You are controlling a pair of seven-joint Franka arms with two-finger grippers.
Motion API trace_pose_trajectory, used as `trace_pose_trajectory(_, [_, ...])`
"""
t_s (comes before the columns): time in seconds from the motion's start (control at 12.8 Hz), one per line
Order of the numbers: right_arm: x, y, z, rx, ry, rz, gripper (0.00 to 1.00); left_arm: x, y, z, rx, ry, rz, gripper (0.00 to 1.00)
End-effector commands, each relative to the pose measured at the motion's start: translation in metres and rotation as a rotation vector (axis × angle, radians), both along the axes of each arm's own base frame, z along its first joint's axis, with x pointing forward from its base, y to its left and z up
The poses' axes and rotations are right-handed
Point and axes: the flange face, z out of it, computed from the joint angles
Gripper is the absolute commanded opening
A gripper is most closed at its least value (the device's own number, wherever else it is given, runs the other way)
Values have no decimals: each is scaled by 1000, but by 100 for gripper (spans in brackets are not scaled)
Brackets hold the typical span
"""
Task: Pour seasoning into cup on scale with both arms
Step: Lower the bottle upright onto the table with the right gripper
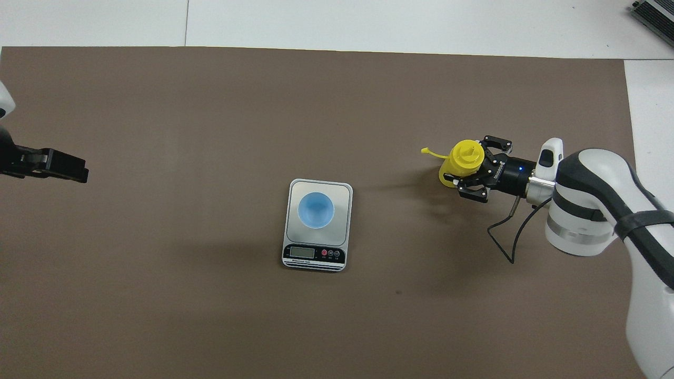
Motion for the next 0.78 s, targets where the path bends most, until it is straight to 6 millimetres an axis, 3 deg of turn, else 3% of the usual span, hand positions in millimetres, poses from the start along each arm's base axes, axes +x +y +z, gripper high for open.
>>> trace_pose_trajectory(0.0, [-2, -17, 13, 14, -34, -9, 100, -6, 3, 1, 10, -6, 13, 100])
trace_pose_trajectory(0.47, [-9, -68, 36, -146, -54, 90, 100, -6, 3, 1, 10, -6, 11, 100])
trace_pose_trajectory(0.71, [-9, -72, 59, -233, -49, 142, 100, -5, 3, 0, 10, -4, 11, 100])
